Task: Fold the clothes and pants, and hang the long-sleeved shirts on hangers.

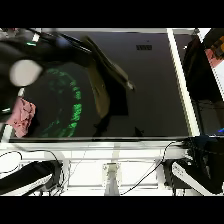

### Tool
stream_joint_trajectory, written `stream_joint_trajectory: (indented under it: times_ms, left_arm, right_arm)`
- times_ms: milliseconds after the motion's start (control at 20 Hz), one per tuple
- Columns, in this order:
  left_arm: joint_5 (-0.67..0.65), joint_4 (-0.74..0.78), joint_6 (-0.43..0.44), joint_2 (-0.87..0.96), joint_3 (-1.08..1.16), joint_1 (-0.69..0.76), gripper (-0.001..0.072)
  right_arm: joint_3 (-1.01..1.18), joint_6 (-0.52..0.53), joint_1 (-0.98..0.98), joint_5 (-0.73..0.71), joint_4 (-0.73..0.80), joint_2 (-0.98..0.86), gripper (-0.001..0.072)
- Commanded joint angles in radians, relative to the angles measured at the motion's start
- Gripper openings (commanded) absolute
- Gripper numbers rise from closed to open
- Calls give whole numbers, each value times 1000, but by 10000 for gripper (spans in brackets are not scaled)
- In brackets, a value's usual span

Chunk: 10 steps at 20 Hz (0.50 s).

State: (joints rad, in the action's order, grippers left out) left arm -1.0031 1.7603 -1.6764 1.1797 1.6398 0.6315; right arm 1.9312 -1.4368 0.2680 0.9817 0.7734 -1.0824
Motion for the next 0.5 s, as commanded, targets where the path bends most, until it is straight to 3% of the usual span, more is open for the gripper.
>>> stream_joint_trajectory:
  times_ms: [0, 300, 450]
  left_arm:
    - [-47, -108, 24, 150, 3, 51, 26]
    - [-325, 32, 204, 308, -9, 41, 25]
    - [-370, 165, 255, 311, -77, 38, 25]
  right_arm:
    - [-5, -3, -1, 83, 188, -18, 35]
    - [-261, -11, -1, 296, 117, -82, 34]
    - [-548, 47, -8, 357, -44, -82, 33]
